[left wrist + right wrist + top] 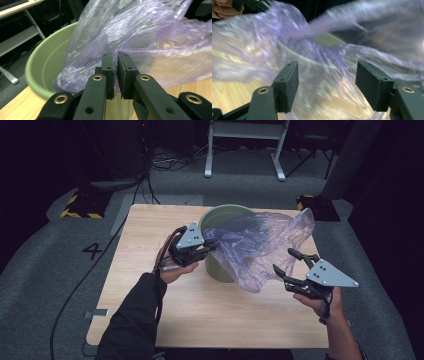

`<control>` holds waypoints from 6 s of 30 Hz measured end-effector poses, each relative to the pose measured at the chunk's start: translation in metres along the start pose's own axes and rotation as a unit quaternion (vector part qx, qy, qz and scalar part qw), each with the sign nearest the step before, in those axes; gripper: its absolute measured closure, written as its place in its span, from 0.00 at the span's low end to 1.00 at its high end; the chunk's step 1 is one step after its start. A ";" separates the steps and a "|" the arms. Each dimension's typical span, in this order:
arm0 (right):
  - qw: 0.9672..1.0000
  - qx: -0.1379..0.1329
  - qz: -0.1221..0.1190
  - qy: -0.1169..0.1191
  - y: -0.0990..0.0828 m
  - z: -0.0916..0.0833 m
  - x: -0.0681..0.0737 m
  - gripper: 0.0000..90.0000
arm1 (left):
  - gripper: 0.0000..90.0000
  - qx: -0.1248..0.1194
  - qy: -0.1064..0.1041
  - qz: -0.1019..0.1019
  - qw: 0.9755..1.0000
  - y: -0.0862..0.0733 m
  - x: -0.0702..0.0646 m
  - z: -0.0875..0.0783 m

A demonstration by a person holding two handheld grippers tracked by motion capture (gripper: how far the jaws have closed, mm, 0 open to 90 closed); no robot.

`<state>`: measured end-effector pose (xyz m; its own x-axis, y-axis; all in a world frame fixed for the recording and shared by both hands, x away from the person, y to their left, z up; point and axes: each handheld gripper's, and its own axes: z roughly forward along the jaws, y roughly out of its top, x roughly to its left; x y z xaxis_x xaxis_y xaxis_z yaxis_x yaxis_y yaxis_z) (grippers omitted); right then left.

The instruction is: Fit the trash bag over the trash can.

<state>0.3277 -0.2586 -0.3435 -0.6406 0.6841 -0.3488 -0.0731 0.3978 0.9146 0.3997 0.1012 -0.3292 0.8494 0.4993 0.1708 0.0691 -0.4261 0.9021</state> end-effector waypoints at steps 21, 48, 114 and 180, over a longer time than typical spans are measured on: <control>0.999 0.032 -0.016 0.030 -0.006 0.033 0.006 0.89 | 0.25 -0.046 0.044 -0.046 0.997 0.000 -0.016 -0.037; 0.998 0.043 -0.014 0.038 -0.021 0.034 0.011 0.97 | 0.92 -0.011 0.078 -0.010 0.997 -0.006 -0.035 -0.011; 0.982 0.121 0.128 -0.071 -0.035 0.134 -0.096 0.99 | 0.98 0.095 0.134 -0.139 0.977 -0.058 0.075 0.046; 0.987 0.077 0.126 -0.066 -0.021 0.108 -0.104 0.97 | 0.26 0.006 0.079 -0.076 0.994 -0.078 0.030 -0.019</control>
<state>0.4786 -0.2717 -0.3484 -0.5183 0.8423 -0.1476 0.1992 0.2868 0.9371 0.4100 0.1636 -0.3865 0.7362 0.6702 0.0940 0.1966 -0.3446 0.9179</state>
